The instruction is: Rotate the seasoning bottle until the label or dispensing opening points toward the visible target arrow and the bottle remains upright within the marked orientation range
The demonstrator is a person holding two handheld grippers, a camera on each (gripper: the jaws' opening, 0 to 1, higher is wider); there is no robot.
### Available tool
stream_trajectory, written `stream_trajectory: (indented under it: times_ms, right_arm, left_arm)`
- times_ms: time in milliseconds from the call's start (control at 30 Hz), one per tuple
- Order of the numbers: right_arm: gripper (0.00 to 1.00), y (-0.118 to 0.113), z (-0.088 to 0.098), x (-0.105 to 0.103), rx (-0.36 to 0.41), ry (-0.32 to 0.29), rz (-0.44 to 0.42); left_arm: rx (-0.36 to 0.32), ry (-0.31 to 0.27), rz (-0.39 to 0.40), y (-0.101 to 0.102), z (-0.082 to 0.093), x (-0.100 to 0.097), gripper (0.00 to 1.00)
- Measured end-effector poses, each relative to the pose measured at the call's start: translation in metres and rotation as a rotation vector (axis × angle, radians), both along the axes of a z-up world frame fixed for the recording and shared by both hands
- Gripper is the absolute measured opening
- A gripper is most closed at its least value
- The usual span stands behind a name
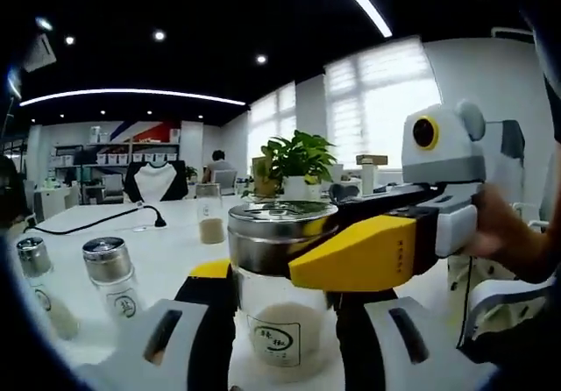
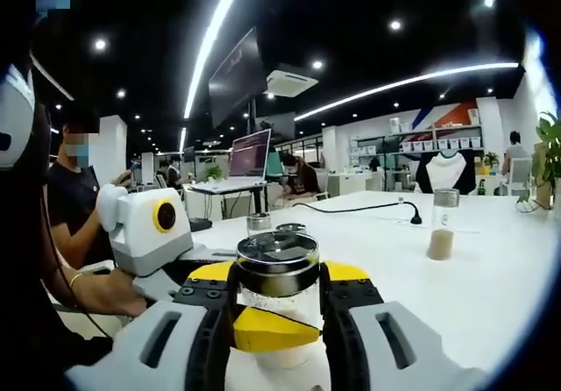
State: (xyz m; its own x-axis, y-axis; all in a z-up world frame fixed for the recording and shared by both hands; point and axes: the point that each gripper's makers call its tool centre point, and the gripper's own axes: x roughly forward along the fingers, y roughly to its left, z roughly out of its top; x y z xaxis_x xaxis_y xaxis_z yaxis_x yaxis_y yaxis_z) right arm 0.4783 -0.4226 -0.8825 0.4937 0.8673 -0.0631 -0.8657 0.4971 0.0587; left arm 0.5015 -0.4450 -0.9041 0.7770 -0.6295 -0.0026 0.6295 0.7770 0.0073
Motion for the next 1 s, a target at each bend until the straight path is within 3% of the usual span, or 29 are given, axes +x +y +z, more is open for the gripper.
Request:
stream_trajectory:
  times_ms: [133, 233, 567, 900, 1000]
  right_arm:
    - [0.36, -0.001, -0.001, 0.002, 0.005, 0.035, -0.062]
    - [0.39, -0.005, 0.001, 0.007, -0.003, 0.02, -0.144]
    - [0.39, 0.005, 0.004, 0.007, -0.02, 0.012, -0.183]
    - [0.36, 0.002, 0.004, 0.012, -0.06, 0.001, -0.175]
    - [0.36, 0.001, 0.003, 0.014, -0.043, 0.029, -0.181]
  left_arm:
    - [0.003, 0.006, 0.076, 0.004, 0.0, 0.003, 0.45]
    - [0.022, 0.019, 0.115, 0.003, 0.0, 0.006, 0.45]
    - [0.029, 0.02, 0.222, 0.004, -0.001, 0.008, 0.45]
    - [0.031, 0.016, 0.253, 0.004, -0.003, 0.006, 0.45]
    - [0.033, 0.017, 0.252, 0.004, -0.003, 0.006, 0.45]
